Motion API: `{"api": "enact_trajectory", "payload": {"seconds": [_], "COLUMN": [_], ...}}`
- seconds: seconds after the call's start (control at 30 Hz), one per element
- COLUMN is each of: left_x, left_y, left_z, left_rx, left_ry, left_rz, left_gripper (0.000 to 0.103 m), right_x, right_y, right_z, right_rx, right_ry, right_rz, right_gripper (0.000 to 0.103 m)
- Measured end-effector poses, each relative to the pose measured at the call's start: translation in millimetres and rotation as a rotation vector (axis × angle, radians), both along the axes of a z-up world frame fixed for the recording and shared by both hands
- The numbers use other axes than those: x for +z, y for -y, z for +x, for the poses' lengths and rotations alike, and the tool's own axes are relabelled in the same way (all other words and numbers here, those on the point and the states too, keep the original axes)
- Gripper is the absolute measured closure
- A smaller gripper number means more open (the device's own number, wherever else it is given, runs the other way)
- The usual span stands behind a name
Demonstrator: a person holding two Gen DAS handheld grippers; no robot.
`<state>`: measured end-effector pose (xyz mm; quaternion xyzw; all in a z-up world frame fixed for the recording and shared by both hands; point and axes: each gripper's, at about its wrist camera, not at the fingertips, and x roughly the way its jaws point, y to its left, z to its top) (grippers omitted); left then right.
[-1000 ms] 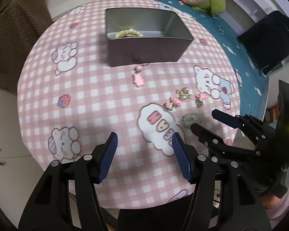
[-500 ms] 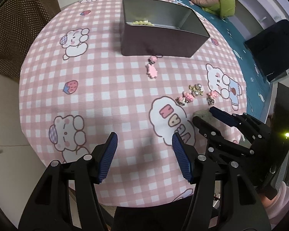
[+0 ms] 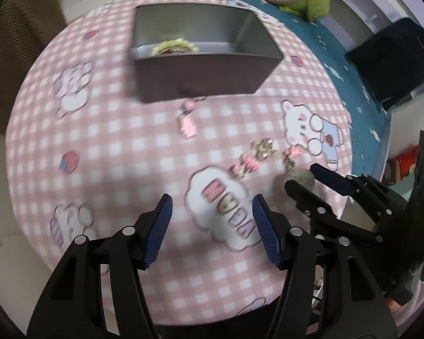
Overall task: Organize jewelry
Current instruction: 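Grasp the jade pendant with right tool while left tool grasps a pink charm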
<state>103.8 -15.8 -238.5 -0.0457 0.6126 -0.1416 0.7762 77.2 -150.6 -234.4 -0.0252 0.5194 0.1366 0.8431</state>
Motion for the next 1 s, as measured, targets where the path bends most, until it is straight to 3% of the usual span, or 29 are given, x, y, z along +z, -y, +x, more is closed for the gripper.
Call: {"api": "enact_trajectory", "payload": {"seconds": [0.17,0.33,0.6,1.0], "left_x": [-8,-24,-33,-21], "left_y": [25,44,48,39], "left_z": [17,25,29,26], "left_rx": [-0.076,-0.151,-0.178,-0.157], "left_ry": [-0.002,-0.010,-0.023,-0.007], "left_rz": [-0.007,0.000,0.015,0.007], "left_gripper": [0.046,0.062,0.089,0.089], "right_x": [8,9,7,12], "right_y": [21,38,49,49], "right_z": [3,6,10,11], "right_rx": [-0.063,-0.118,-0.149,-0.147], "right_ry": [0.020,0.014,0.003,0.014], "right_rz": [-0.006,0.007,0.013,0.020], "right_gripper": [0.064,0.064,0.064,0.064]}}
